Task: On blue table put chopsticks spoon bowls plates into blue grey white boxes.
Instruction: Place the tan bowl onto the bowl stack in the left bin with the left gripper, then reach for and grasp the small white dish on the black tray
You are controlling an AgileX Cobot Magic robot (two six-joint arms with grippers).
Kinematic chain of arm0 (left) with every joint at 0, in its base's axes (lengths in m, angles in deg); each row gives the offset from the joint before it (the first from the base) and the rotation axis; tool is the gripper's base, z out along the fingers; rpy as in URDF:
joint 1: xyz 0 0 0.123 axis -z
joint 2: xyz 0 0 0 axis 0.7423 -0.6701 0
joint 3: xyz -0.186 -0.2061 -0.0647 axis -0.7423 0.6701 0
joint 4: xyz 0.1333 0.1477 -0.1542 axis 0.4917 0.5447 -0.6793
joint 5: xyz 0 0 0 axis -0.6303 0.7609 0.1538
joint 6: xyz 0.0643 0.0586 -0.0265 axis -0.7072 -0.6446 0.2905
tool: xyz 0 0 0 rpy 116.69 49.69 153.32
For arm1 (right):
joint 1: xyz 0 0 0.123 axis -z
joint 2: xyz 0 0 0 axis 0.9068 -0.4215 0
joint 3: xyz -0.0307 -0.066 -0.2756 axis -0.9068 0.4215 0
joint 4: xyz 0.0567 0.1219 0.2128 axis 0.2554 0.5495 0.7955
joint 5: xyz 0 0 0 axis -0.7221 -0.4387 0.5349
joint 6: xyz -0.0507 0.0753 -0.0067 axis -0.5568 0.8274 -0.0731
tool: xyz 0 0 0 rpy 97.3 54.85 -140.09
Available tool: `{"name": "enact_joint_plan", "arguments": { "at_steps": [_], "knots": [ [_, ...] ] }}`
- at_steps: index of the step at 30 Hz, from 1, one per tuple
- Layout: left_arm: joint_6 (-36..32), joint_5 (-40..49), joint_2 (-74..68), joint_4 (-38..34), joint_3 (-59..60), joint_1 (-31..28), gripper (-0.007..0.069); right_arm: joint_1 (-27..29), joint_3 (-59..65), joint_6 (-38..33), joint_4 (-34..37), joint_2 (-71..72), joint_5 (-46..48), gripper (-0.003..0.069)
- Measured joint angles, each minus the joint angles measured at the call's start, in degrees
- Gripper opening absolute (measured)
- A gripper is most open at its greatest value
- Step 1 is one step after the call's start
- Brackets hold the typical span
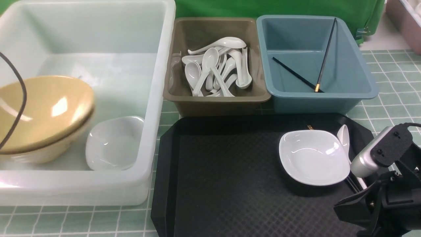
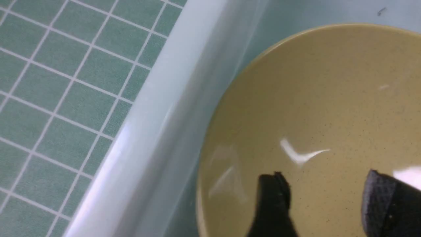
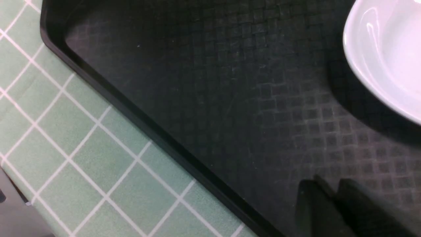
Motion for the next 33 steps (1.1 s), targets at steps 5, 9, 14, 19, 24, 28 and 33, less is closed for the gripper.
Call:
{"name": "enact_joint_plan", "arguments": {
  "at_steps": [5, 9, 14, 19, 24, 28, 33],
  "knots": [
    [2.12, 2.12, 2.54, 0.99, -1.13, 0.0, 0.0578, 0.0, 0.0, 0.73, 0.12, 0.0, -0.06, 0.0134],
    [2.55, 5.34, 7.74, -0.7, -3.77, 0.0, 0.062, 0.0, 0.0, 1.03, 0.12, 0.0, -0.47, 0.0141],
    [-2.91, 7.25, 18.08, -10.32, -5.69, 1.95, 0.0496, 0.68, 0.0, 2.64, -2.12, 0.0, -4.81, 0.0167],
    [-13.8, 7.74, 26.97, -19.47, -2.53, 10.77, 0.0225, 6.23, -2.36, 11.64, -7.0, -1.45, -8.33, 0.0267],
    [-24.98, 6.07, 36.82, -21.25, 6.05, 20.27, 0.0013, 11.11, -8.49, 17.96, -8.0, -7.74, -6.24, 0.0361],
    [-31.51, 2.24, 45.77, -21.65, 18.1, 24.91, 0.0001, 11.66, -14.04, 19.93, -8.0, -16.9, -3.98, 0.0391],
    [-36.03, -3.07, 54.56, -21.43, 29.43, 27.76, 0.0001, 11.71, -17.97, 19.65, -7.95, -25.58, -4.92, 0.0393]
  ]
}}
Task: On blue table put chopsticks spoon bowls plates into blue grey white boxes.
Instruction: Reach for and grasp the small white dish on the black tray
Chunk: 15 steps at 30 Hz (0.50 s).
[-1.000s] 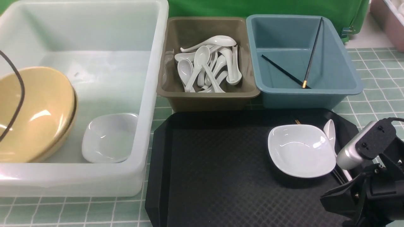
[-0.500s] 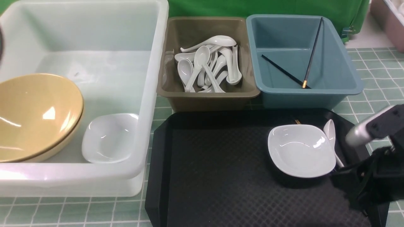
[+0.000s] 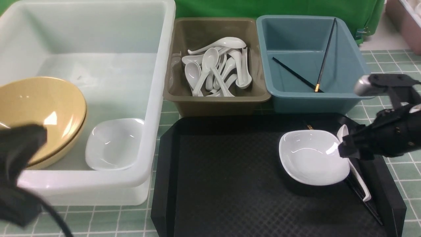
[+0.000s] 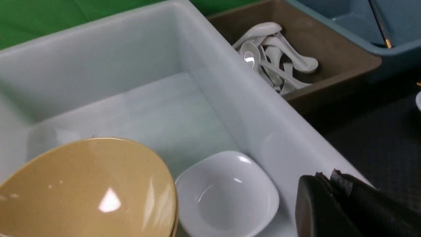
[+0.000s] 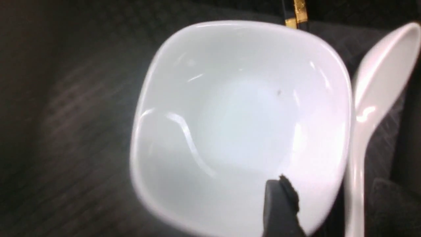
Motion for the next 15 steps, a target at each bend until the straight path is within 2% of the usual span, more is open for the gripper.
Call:
{"name": "enact_joint_plan", "arguments": {
  "at_steps": [2, 4, 8, 11, 14, 15],
  "knots": [
    [-1.67, -3.62, 2.28, 0.43, 2.96, 0.93, 0.0001, -0.01, -0.81, 0.0, -0.06, -2.61, -0.71, 0.0393],
    [-4.06, -11.97, 5.71, 1.26, 8.4, 2.49, 0.0001, -0.01, -1.61, 0.0, 0.0, -6.28, -1.9, 0.0393],
    [-4.7, -20.81, 8.18, 1.44, 13.28, 3.47, 0.0001, -0.01, -2.17, 0.0, 0.08, -9.74, -2.46, 0.0375],
    [-4.76, -28.85, 10.91, 1.44, 16.93, 3.89, 0.0001, -0.43, -2.58, -1.68, 0.7, -10.34, -1.74, 0.0289],
    [-4.87, -31.4, 12.95, 1.34, 17.51, 3.89, 0.0001, -1.92, -3.23, -4.13, 1.63, -9.62, 0.14, 0.0155],
    [-4.87, -31.77, 13.41, 1.34, 17.56, 3.89, 0.0001, -2.29, -3.48, -4.42, 1.85, -9.17, 0.64, 0.0133]
  ]
}}
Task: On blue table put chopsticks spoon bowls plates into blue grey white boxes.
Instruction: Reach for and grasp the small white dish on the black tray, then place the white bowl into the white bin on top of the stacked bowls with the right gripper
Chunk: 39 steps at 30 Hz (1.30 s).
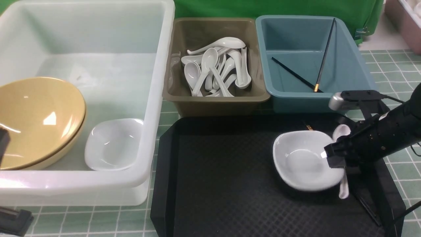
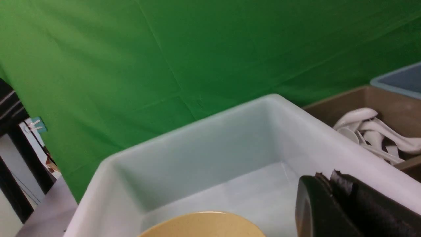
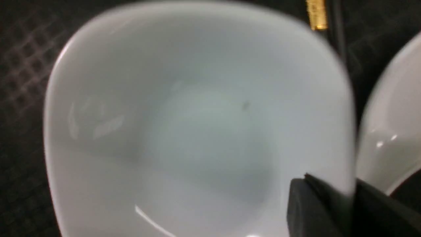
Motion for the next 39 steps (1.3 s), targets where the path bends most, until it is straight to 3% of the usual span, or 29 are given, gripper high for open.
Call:
{"name": "enact_joint_plan", "arguments": {
  "at_steps": [9, 14, 16, 19, 21, 25, 31, 39],
  "knots": [
    [-0.02, 0.0, 0.51, 0.0, 0.25, 0.0, 0.0001, -1.2, -4.42, -0.33, 0.34, 6.56, 9.03, 0.0086],
    [0.84, 0.0, 0.51, -0.26, 0.29, 0.0, 0.0001, -5.15, -13.26, -2.59, 9.04, 11.17, 14.31, 0.0086],
    [1.36, -0.3, 0.51, -0.81, 0.29, 0.0, 0.0001, -10.18, -19.29, -6.39, 16.79, 11.19, 10.76, 0.0086],
    [2.1, -0.43, 0.51, -1.42, 0.29, 0.0, 0.0001, -19.21, -25.71, -11.47, 21.6, 8.74, 3.19, 0.0086],
    [2.15, -0.77, 0.51, -1.55, 0.29, 0.0, 0.0001, -25.24, -28.8, -14.67, 22.72, 5.33, -2.32, 0.0086],
    [2.15, -1.0, 0.51, -1.6, 0.29, 0.0, 0.0001, -32.08, -33.19, -21.26, 23.6, -2.03, -11.48, 0.0086],
    [2.15, -1.13, 0.51, -1.78, 0.29, 0.0, 0.0001, -35.47, -38.79, -25.49, 24.03, -14.18, -17.03, 0.0086],
    [2.15, -0.66, 0.51, -2.5, 0.29, 0.1, 0.0001, -35.98, -40.9, -16.84, 25.34, -20.97, -17.71, 0.0108]
  ]
}}
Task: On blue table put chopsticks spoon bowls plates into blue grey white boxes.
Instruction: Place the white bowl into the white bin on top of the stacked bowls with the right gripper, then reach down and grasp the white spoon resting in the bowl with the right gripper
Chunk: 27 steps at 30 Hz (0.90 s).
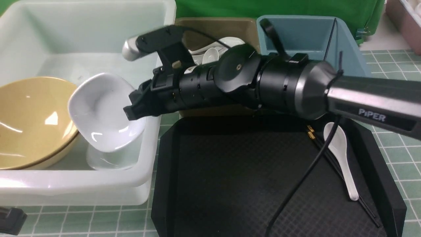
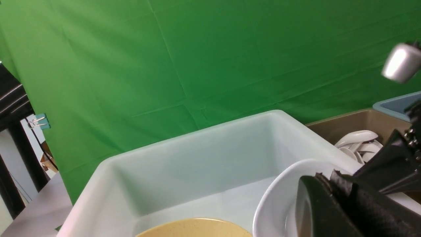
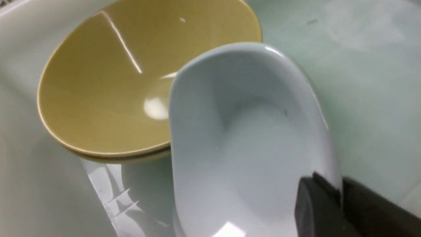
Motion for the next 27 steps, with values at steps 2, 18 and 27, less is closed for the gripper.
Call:
{"name": "enact_joint_plan", "arguments": {
  "at_steps": [2, 18, 27],
  "knots": [
    [0.0, 0.27, 0.0, -1.04, 0.0, 0.0, 0.0001, 0.0, -0.06, 0.92, -0.35, 0.0, -0.61, 0.0137],
    [0.0, 0.66, 0.0, -2.75, 0.0, 0.04, 0.0001, 7.3, -0.58, 9.61, -22.91, 14.84, 26.43, 0.0386],
    [0.0, 0.66, 0.0, -3.57, 0.0, 0.04, 0.0001, 24.25, 19.62, 25.53, -40.8, 16.85, 48.23, 0.0351]
  ]
}}
